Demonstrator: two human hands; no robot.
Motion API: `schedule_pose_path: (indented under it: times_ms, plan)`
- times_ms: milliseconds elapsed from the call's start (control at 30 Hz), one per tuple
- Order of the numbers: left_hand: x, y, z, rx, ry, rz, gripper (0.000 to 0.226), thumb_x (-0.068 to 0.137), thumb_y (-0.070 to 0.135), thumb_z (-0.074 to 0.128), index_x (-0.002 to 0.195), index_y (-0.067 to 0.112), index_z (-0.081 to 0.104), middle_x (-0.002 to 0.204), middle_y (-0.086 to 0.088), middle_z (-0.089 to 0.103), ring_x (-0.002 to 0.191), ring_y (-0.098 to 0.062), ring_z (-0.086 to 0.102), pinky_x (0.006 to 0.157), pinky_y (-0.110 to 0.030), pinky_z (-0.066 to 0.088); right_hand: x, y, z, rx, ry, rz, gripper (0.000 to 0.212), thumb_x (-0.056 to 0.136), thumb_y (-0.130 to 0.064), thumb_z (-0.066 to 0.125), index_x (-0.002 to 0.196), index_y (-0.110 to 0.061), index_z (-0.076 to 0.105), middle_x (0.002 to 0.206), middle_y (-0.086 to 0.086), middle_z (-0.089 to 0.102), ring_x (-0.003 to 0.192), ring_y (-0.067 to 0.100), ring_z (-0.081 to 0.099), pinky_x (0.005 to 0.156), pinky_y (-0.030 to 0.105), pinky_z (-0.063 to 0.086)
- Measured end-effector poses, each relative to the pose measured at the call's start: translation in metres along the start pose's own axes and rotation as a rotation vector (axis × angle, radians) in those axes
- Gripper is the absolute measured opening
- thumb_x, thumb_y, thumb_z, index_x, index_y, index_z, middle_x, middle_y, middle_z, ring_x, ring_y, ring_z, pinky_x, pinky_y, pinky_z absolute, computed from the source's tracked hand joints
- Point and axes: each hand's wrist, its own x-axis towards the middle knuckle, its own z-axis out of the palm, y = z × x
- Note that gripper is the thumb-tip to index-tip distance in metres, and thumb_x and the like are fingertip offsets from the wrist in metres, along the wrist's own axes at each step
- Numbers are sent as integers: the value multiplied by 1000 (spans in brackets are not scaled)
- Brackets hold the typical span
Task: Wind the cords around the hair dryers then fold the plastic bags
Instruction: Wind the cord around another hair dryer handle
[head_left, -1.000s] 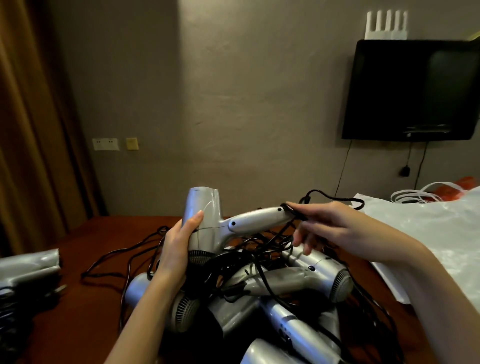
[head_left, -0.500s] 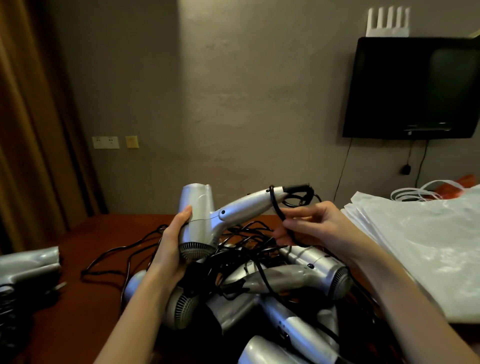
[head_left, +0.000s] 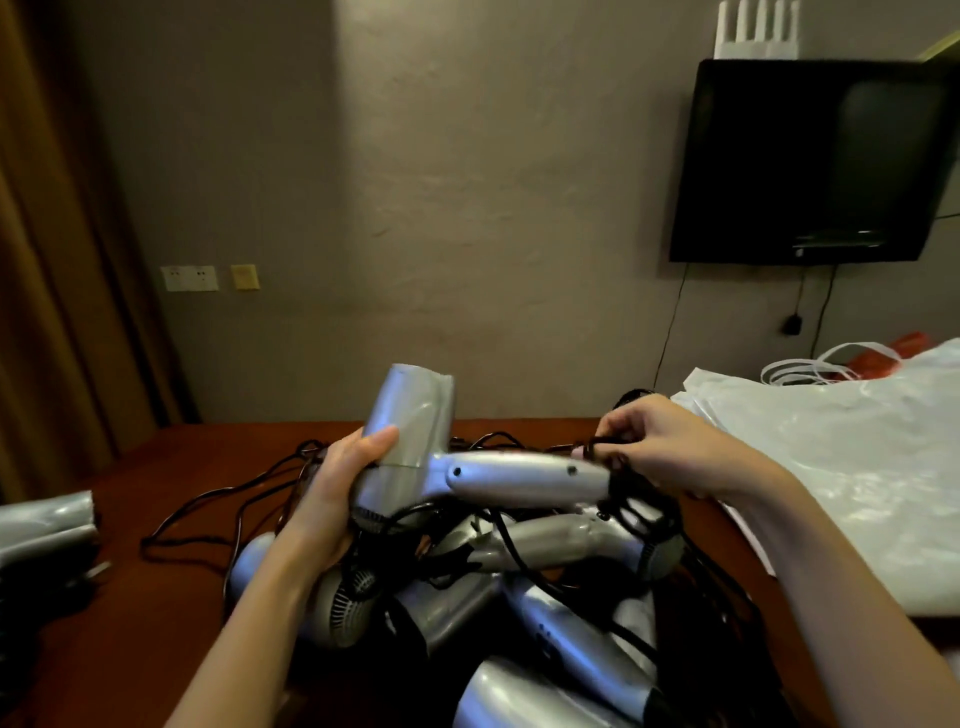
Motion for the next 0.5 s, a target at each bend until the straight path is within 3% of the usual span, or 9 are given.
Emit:
schedule_pose_path:
  times_ms: [67,133,233,367,500]
  plan:
    - [1,-1,1,109,-23,69,66,50,60,80,88,8,69,78,-15,67,68,-28,61,63,-36,47,0,-3,0,-29,-1,-25,21,82,-23,71,69,-7,67,64,4,59,62,14,49,60,31,36]
    - [0,-1,2,115,-21,83,57,53,56,77,85,10,68,74,-11,67,64,-24,62,57,-31,49,0,-8,0,-83,41,-43,15,85,-12,65,70,-11,65,66,2,58,64,14,50,64,35,38]
    - [-1,-1,5,97,-18,90,54,58,51,69,91,8,66,73,-8,69,60,-20,65,50,-26,51,-4,-19,-2,-107,101,-97,16,87,-12,63,72,-18,64,65,-5,59,64,9,52,64,29,41]
    - [-3,-1,6,130,38,114,60,58,55,67,97,10,67,77,-8,72,66,-21,68,55,-28,53,-11,-28,-3,-13,103,-109,22,96,-14,51,77,-17,61,47,-12,45,45,2,39,46,15,30]
    - [2,-4,3,104,133,77,66,55,60,68,100,11,68,81,-12,73,68,-24,68,63,-35,51,-18,-37,-3,19,97,-203,26,100,-14,46,80,-17,63,59,-4,50,49,11,44,47,19,34]
